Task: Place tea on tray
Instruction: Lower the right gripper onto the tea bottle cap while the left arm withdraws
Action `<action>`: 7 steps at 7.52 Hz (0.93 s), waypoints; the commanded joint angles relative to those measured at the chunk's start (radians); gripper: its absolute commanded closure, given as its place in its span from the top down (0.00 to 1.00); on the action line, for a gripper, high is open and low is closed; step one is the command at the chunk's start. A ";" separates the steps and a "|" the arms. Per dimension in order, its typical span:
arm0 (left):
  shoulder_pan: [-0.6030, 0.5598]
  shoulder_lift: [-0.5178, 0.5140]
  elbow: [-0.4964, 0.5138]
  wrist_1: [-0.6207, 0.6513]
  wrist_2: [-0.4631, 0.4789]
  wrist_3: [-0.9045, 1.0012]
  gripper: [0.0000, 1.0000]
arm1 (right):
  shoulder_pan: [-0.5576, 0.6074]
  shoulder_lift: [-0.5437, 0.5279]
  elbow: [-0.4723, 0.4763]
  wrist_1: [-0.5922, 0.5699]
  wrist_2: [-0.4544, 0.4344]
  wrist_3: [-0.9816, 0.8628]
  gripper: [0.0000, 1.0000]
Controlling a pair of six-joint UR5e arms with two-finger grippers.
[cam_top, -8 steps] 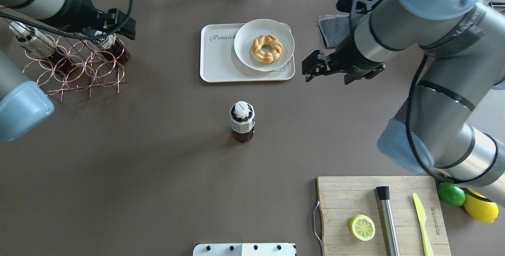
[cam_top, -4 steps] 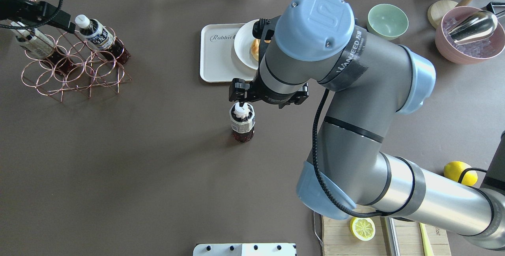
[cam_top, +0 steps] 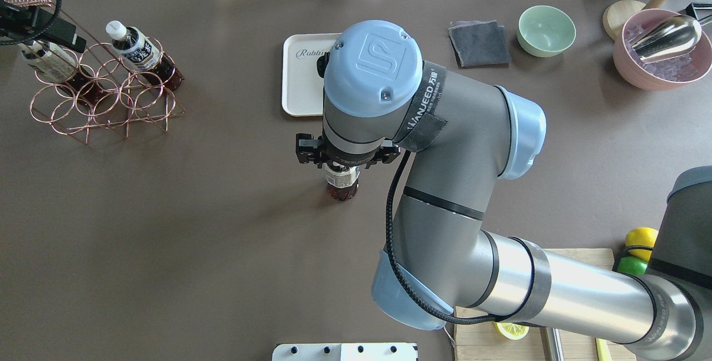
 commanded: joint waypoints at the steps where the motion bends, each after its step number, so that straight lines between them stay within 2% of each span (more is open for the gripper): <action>1: -0.006 0.018 -0.020 0.000 -0.004 -0.001 0.96 | -0.020 0.038 -0.073 -0.003 -0.036 0.000 0.73; 4: -0.006 0.053 -0.033 -0.026 -0.003 -0.004 0.96 | -0.017 0.040 -0.075 -0.005 -0.047 -0.016 0.67; 5: -0.006 0.074 -0.034 -0.061 -0.004 -0.010 0.96 | -0.017 0.040 -0.076 -0.003 -0.050 -0.016 0.62; 7: -0.004 0.113 -0.030 -0.123 -0.003 -0.014 0.96 | -0.017 0.040 -0.087 -0.003 -0.066 -0.020 0.60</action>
